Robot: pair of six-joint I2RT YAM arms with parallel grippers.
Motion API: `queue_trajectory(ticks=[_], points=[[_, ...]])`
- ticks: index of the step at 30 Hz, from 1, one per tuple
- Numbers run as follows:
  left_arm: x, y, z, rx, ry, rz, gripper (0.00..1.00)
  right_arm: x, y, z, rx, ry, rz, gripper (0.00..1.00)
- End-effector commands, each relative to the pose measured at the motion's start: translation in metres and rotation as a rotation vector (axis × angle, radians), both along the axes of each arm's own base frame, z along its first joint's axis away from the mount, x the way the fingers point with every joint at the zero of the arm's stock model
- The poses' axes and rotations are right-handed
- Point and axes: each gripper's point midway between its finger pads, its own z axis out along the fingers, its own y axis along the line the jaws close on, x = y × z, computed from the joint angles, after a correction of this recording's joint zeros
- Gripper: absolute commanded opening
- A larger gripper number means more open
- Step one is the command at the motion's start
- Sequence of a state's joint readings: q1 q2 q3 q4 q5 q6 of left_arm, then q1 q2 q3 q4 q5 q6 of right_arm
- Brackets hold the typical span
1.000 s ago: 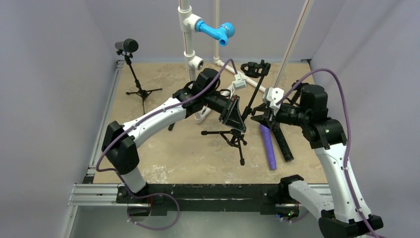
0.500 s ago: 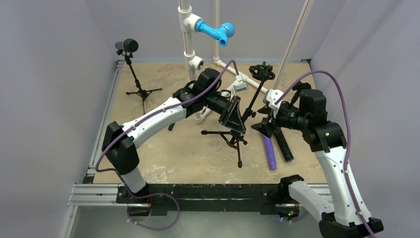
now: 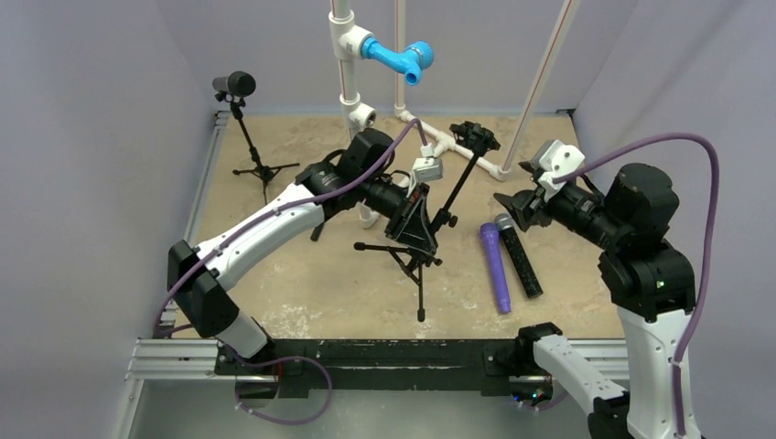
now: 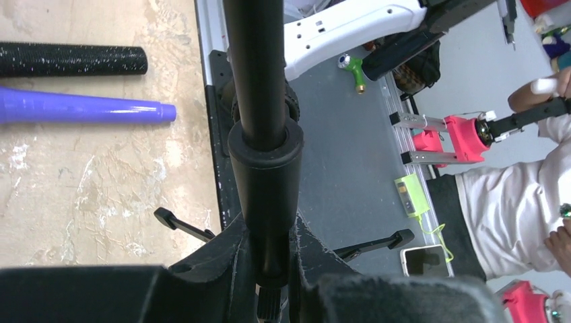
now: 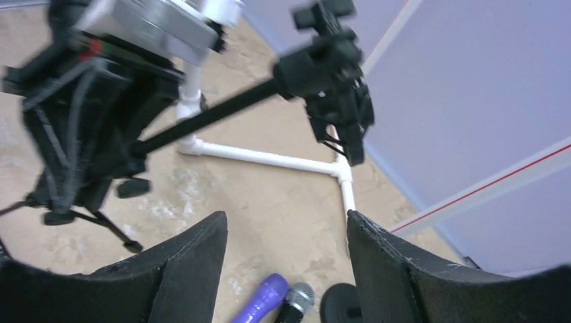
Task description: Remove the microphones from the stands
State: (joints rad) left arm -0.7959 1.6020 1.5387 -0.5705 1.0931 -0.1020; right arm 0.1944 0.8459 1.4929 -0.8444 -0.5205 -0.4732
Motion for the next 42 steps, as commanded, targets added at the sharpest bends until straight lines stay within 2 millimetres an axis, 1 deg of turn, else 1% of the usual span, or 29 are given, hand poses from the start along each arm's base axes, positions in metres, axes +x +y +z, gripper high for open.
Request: queue_trajectory(ticks=[1,4,10,12,15,18,22,31,33,39,42], points=[[-0.023,0.019,0.036,-0.137,-0.099,-0.09,0.0,0.025,-0.015,0.011,-0.073,-0.066,-0.084,0.63],[-0.028,0.022,0.034,-0.135,-0.081,-0.106,0.0,0.028,-0.008,0.017,-0.086,-0.09,-0.038,0.63],[-0.033,0.025,0.029,-0.13,-0.054,-0.125,0.0,0.031,0.008,0.035,-0.072,-0.125,0.057,0.64],[-0.034,0.025,0.027,-0.127,-0.048,-0.129,0.0,0.03,0.015,0.037,-0.062,-0.123,0.099,0.63],[-0.036,0.026,0.025,-0.124,-0.039,-0.134,0.0,0.03,0.024,0.033,-0.051,-0.105,0.156,0.63],[-0.036,0.026,0.025,-0.124,-0.034,-0.136,0.0,0.032,0.029,0.022,-0.047,-0.068,0.187,0.63],[-0.036,0.024,0.023,-0.124,-0.026,-0.142,0.0,0.033,0.037,0.015,-0.032,-0.047,0.234,0.61],[-0.04,0.023,0.02,-0.116,-0.004,-0.163,0.0,0.043,0.044,0.012,-0.029,-0.05,0.274,0.52],[-0.04,0.023,0.019,-0.116,-0.004,-0.166,0.0,0.044,0.046,0.01,-0.028,-0.047,0.284,0.46],[-0.04,0.022,0.022,-0.122,-0.008,-0.168,0.0,0.041,0.049,-0.004,-0.043,-0.031,0.322,0.14],[-0.038,0.021,0.026,-0.126,-0.021,-0.161,0.0,0.034,0.047,-0.012,-0.064,-0.023,0.331,0.05]])
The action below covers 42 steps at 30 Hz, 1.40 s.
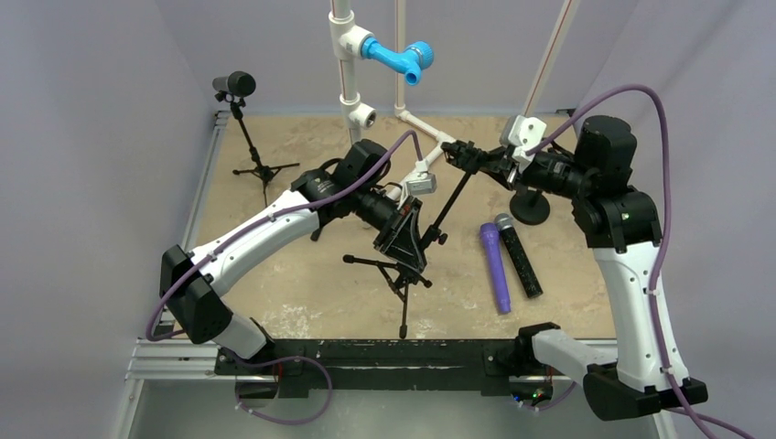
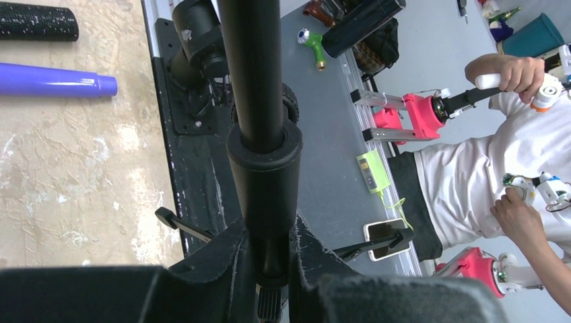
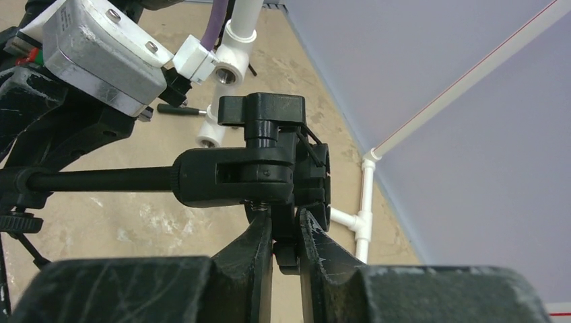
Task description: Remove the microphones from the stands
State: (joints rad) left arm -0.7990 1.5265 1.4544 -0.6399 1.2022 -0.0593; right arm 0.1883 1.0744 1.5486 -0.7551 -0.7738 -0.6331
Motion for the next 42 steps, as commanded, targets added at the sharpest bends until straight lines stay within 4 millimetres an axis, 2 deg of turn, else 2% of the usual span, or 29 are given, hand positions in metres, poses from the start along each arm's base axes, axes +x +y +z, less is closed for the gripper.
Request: queue_trajectory(ticks=[1,3,10,18,21,22,24,25,27,31,35,42], points=[[-0.001,-0.004,0.026,-0.123,-0.089,-0.051,0.0,-0.018,0.004,-0.011,-0.015,0.008,0.065,0.03],[0.003,-0.006,0.026,-0.117,-0.106,-0.028,0.0,-0.026,0.004,-0.017,-0.024,0.021,0.079,0.0],[0.035,-0.017,0.026,-0.071,-0.197,0.112,0.0,-0.055,0.004,-0.037,-0.034,0.083,0.126,0.0],[0.057,-0.033,0.038,-0.066,-0.215,0.158,0.0,-0.069,0.012,-0.073,-0.01,0.196,0.172,0.0],[0.063,-0.04,0.037,-0.059,-0.207,0.16,0.0,-0.073,0.014,-0.086,-0.002,0.236,0.186,0.0],[0.064,-0.041,0.036,-0.057,-0.204,0.16,0.0,-0.074,0.014,-0.089,-0.004,0.243,0.183,0.04],[0.066,-0.042,0.033,-0.053,-0.204,0.16,0.0,-0.073,0.012,-0.088,0.0,0.25,0.158,0.24],[0.067,-0.043,0.032,-0.051,-0.208,0.163,0.0,-0.073,0.011,-0.085,0.004,0.25,0.141,0.4],[0.069,-0.042,0.027,-0.042,-0.222,0.172,0.0,-0.073,0.008,-0.073,0.019,0.24,0.11,0.55],[0.077,-0.039,0.022,-0.026,-0.264,0.212,0.0,-0.083,0.01,-0.048,0.072,0.237,0.114,0.61],[0.085,-0.038,0.022,-0.018,-0.295,0.243,0.0,-0.092,0.018,-0.027,0.166,0.279,0.159,0.61],[0.083,-0.039,0.025,-0.028,-0.287,0.237,0.0,-0.094,0.032,-0.027,0.288,0.43,0.238,0.57]])
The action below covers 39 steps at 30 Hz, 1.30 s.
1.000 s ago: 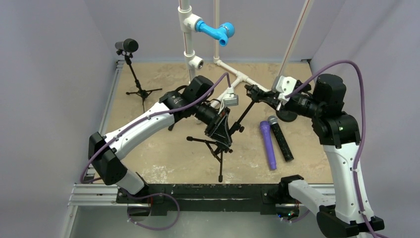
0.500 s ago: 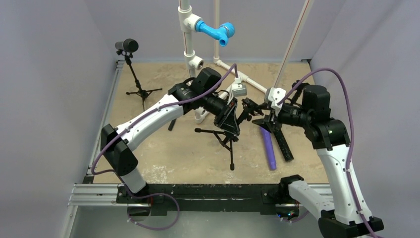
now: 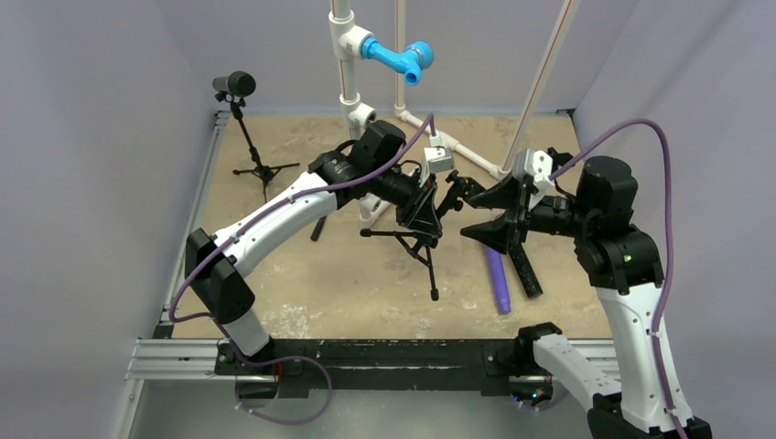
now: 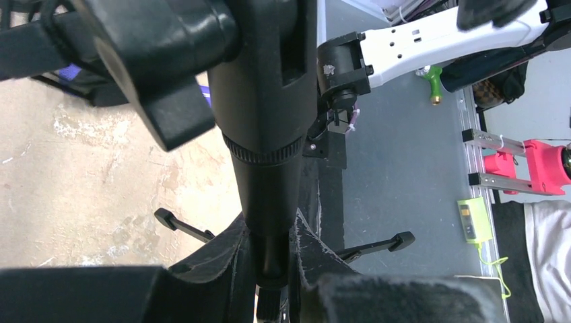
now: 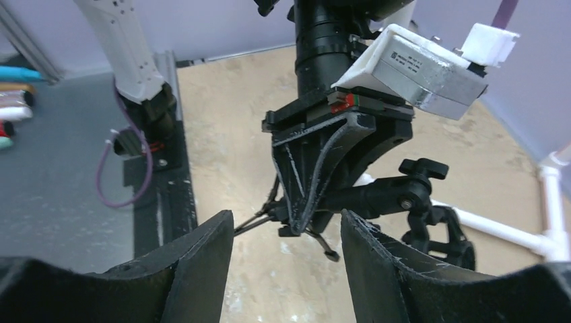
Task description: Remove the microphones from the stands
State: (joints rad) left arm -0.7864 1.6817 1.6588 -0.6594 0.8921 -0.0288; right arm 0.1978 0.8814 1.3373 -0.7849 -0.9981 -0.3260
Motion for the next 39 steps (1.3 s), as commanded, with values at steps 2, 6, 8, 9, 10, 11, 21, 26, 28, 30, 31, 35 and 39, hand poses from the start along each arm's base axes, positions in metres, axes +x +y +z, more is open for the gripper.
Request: queue_trajectory(ticks=[2,6,8,9,10,11,21,26,28,30,31,35,39], points=[[0.003,-0.004,0.043,-0.125,-0.111,-0.023,0.0,-0.007,0.014,0.002,0.122,0.156,0.088,0.55],[-0.005,-0.004,0.048,-0.146,-0.083,-0.053,0.0,-0.001,0.017,-0.017,0.145,0.232,0.079,0.52],[-0.01,-0.003,0.05,-0.161,-0.068,-0.074,0.0,0.003,0.016,-0.026,0.144,0.25,0.066,0.51],[-0.013,-0.002,0.051,-0.168,-0.062,-0.083,0.0,0.005,0.016,-0.029,0.143,0.254,0.061,0.51],[-0.015,-0.002,0.052,-0.174,-0.055,-0.092,0.0,0.006,0.016,-0.031,0.147,0.265,0.056,0.51],[-0.017,-0.001,0.053,-0.178,-0.05,-0.097,0.0,0.008,0.016,-0.033,0.153,0.28,0.05,0.5],[-0.028,0.003,0.054,-0.197,-0.028,-0.136,0.0,0.03,0.013,-0.041,0.149,0.316,-0.039,0.5],[-0.034,0.005,0.054,-0.206,-0.016,-0.157,0.0,0.04,0.01,-0.045,0.129,0.315,-0.083,0.52],[-0.036,0.007,0.053,-0.209,-0.014,-0.162,0.0,0.044,0.009,-0.047,0.121,0.317,-0.097,0.53],[-0.038,0.008,0.053,-0.212,-0.01,-0.171,0.0,0.047,0.008,-0.047,0.115,0.314,-0.108,0.54],[-0.039,0.008,0.052,-0.213,-0.007,-0.173,0.0,0.049,0.008,-0.048,0.111,0.312,-0.116,0.55],[-0.039,0.008,0.048,-0.207,-0.003,-0.171,0.0,0.048,0.009,-0.045,0.115,0.31,-0.098,0.58],[-0.039,0.007,0.045,-0.2,0.0,-0.169,0.0,0.039,0.014,-0.038,0.137,0.31,-0.037,0.62]])
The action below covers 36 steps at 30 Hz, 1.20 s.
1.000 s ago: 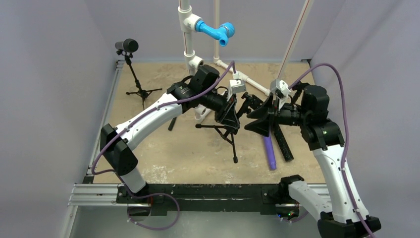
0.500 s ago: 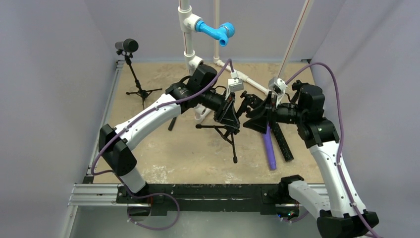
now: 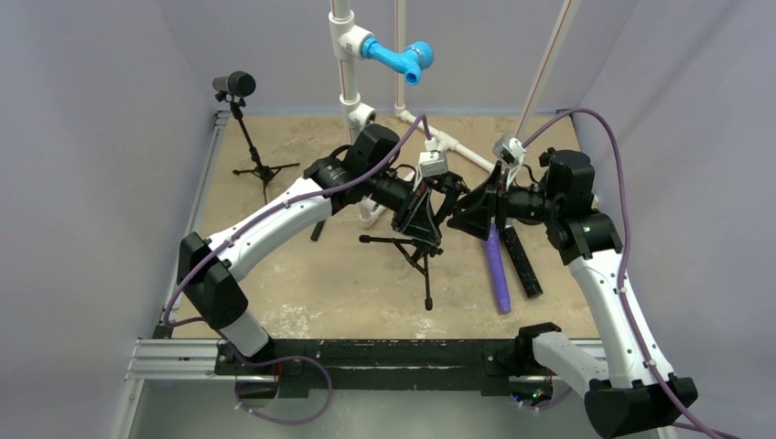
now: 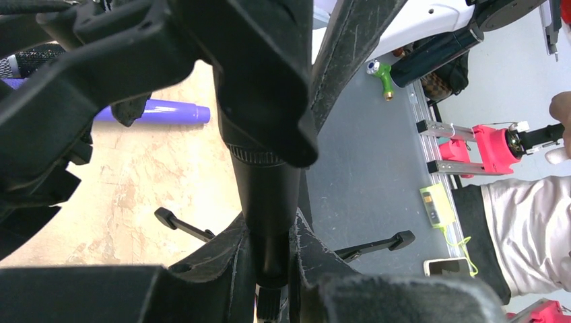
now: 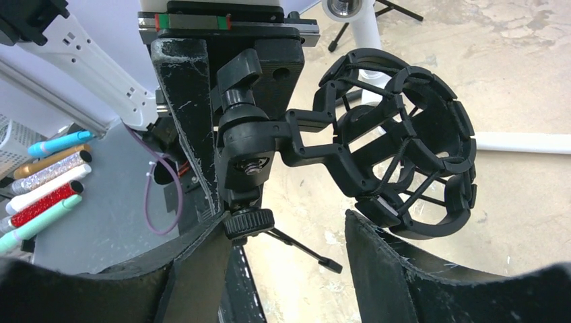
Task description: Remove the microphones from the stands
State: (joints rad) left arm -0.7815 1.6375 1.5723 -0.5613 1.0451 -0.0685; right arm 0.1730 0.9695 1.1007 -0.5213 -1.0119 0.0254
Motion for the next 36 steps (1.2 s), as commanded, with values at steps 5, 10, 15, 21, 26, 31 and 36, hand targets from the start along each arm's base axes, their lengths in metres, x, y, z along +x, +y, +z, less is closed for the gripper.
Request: queue_trajectory(ticks=[5,10,15,21,26,31,36], points=[[-0.015,-0.001,0.029,-0.099,-0.056,-0.061,0.0,-0.013,0.005,0.027,0.05,-0.093,0.089,0.65],[-0.02,-0.005,0.024,-0.089,-0.053,-0.081,0.0,-0.01,0.006,0.027,0.052,-0.094,0.09,0.67],[-0.023,-0.01,0.019,-0.075,-0.052,-0.09,0.0,-0.01,0.009,0.03,0.08,-0.087,0.105,0.68],[-0.021,-0.017,0.014,-0.053,-0.059,-0.082,0.0,-0.012,0.012,0.03,0.106,-0.068,0.12,0.68],[-0.019,-0.023,0.012,-0.041,-0.065,-0.077,0.0,-0.01,0.012,0.025,0.109,-0.058,0.108,0.64],[-0.019,-0.028,0.01,-0.03,-0.074,-0.071,0.0,-0.005,0.013,0.021,0.129,-0.046,0.084,0.54],[-0.018,-0.03,0.01,-0.026,-0.076,-0.068,0.0,-0.003,0.012,0.016,0.119,-0.047,0.066,0.26]])
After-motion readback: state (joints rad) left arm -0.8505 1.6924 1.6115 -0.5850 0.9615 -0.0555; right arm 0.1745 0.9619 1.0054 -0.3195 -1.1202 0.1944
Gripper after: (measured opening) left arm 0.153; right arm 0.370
